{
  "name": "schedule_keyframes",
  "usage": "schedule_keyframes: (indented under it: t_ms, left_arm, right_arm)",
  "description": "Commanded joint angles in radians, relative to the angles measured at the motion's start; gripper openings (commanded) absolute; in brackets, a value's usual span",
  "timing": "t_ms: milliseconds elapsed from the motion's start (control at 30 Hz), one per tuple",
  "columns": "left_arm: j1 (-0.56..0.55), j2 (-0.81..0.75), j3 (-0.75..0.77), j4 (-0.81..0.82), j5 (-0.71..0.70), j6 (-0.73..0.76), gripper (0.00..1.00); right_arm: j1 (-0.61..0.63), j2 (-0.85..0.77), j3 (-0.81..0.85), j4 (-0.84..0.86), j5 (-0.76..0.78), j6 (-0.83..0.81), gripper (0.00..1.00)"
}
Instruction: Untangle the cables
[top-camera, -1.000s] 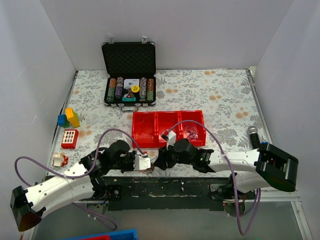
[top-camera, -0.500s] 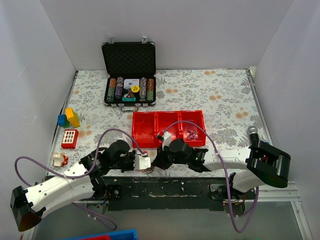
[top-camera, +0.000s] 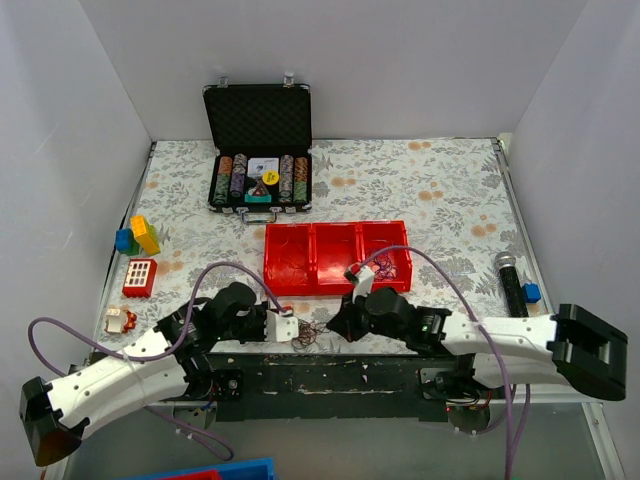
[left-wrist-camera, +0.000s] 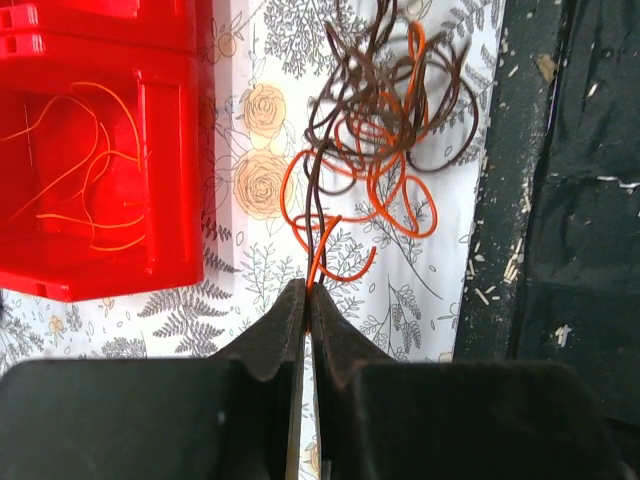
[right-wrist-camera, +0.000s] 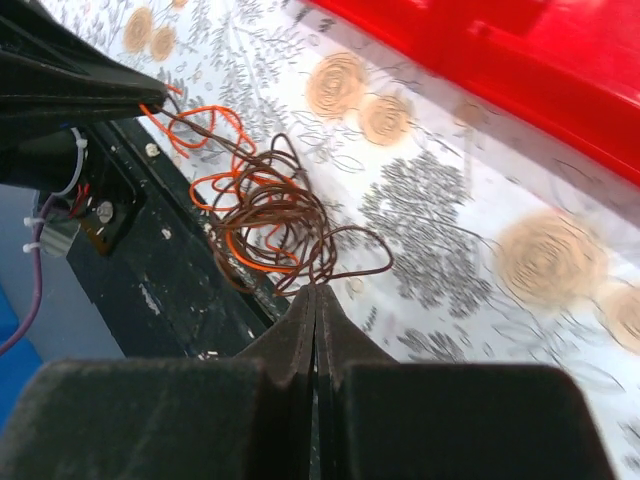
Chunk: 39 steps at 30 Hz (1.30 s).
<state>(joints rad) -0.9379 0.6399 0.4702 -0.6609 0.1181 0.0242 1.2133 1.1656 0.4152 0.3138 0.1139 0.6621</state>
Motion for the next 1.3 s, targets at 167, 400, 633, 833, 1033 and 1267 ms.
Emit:
schedule_keyframes:
  t_ms: [167, 400, 633, 833, 1033, 1267]
  left_arm:
    - [0.002, -0.049, -0.048, -0.043, -0.084, 0.078, 0.0]
    - [0.002, -0.143, -0.129, -0.082, -0.216, 0.215, 0.0]
    - [0.002, -0.22, -0.177, -0.118, -0.239, 0.261, 0.0]
    - [0.002, -0.197, -0.17, -0.131, -0.25, 0.25, 0.0]
    - [0.002, -0.235, -0.202, -0.155, -0.274, 0.284, 0.0]
    - [0.002, -0.312, -0.248, -0.167, -0.297, 0.355, 0.0]
  right_arm:
    - [0.006, -0.493, -0.088, -0.463, 0.328, 0.143, 0.01]
    - [0.006, -0.819, -0.009, -0.918, 0.487, 0.274, 0.01]
    - [0.006, -0.808, 0.22, -1.065, 0.645, 0.205, 0.01]
    - [0.006, -0.686, 0.405, -1.088, 0.713, 0.108, 0.01]
    - [0.006, -0.734, 0.605, -1.19, 0.855, 0.058, 0.01]
    - [0.006, -0.767, 0.752, -1.222, 0.923, -0.007, 0.01]
